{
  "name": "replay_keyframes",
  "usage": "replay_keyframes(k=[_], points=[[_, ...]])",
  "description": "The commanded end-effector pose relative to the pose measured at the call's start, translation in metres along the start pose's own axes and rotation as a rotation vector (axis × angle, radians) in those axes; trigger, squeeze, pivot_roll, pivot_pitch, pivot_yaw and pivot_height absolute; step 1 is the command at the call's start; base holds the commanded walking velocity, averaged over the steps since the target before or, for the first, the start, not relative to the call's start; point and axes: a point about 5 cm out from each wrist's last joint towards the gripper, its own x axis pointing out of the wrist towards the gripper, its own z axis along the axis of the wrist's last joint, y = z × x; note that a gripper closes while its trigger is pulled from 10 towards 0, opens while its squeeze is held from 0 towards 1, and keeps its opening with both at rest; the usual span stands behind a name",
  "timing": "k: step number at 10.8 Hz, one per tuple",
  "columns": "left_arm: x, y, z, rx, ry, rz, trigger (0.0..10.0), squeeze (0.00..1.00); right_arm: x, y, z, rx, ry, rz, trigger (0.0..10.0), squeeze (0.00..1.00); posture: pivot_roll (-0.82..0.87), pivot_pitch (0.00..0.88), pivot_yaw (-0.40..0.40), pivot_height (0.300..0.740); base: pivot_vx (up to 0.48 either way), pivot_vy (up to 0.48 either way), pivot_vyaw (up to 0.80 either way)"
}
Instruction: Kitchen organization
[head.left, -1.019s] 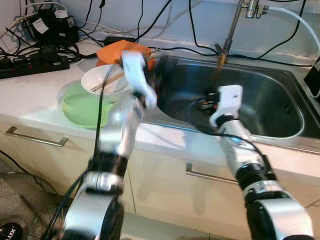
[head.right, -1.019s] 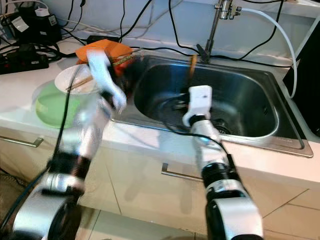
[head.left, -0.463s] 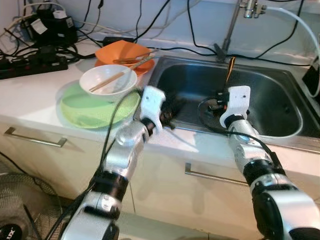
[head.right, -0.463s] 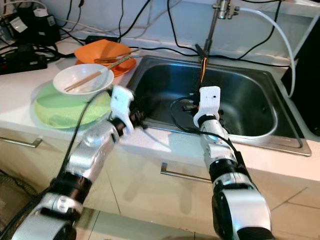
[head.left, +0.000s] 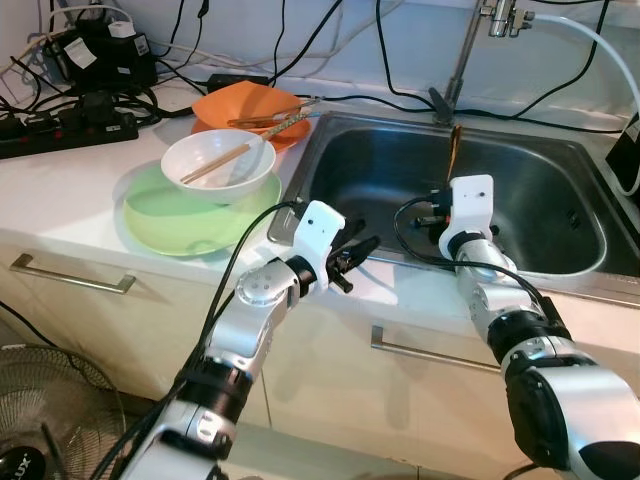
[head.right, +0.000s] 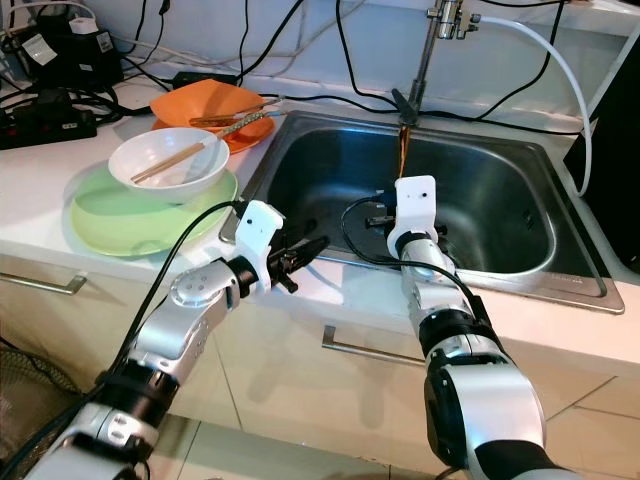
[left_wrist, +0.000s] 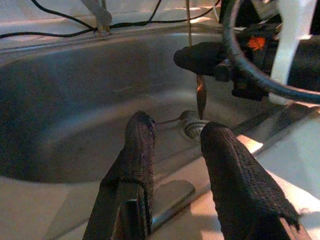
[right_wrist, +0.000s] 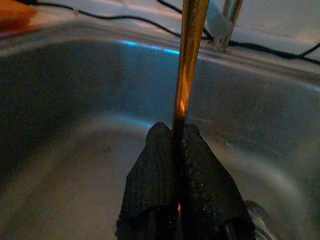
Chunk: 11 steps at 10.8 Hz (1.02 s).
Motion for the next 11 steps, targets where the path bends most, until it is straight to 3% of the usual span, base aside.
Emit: replay_keyframes(k=[1, 6, 7, 8, 10, 11], points=[[-0.001, -0.006, -0.011, -0.008, 0.057, -0.020, 10.0, 0.00, 0.003, 0.000, 0.006, -0.016, 0.008, -0.003, 10.0, 0.00, 0.20, 0.000, -0.022, 0.740, 0.000, 0.000, 0.00], [-0.004, -0.007, -0.012, -0.016, 0.077, -0.013, 10.0, 0.00, 0.001, 0.007, -0.007, -0.019, 0.093, 0.028, 10.0, 0.03, 0.22, 0.000, -0.032, 0.740, 0.000, 0.000, 0.00], [-0.004, -0.007, -0.012, -0.018, 0.080, -0.013, 10.0, 0.00, 0.001, 0.008, -0.009, -0.023, 0.103, 0.029, 10.0, 0.70, 0.22, 0.000, -0.031, 0.740, 0.000, 0.000, 0.00], [-0.004, -0.007, -0.012, -0.018, 0.081, -0.015, 10.0, 0.00, 0.001, 0.008, -0.010, -0.027, 0.107, 0.027, 10.0, 0.67, 0.22, 0.000, -0.032, 0.740, 0.000, 0.000, 0.00], [-0.005, -0.007, -0.012, -0.019, 0.082, -0.017, 10.0, 0.00, 0.000, 0.008, -0.011, -0.044, 0.116, 0.026, 10.0, 0.00, 0.22, 0.000, -0.035, 0.740, 0.000, 0.000, 0.00], [-0.005, -0.007, -0.012, -0.019, 0.082, -0.017, 10.0, 0.00, 0.000, 0.009, -0.012, -0.039, 0.117, 0.035, 10.0, 0.00, 0.22, 0.000, -0.035, 0.740, 0.000, 0.000, 0.00]])
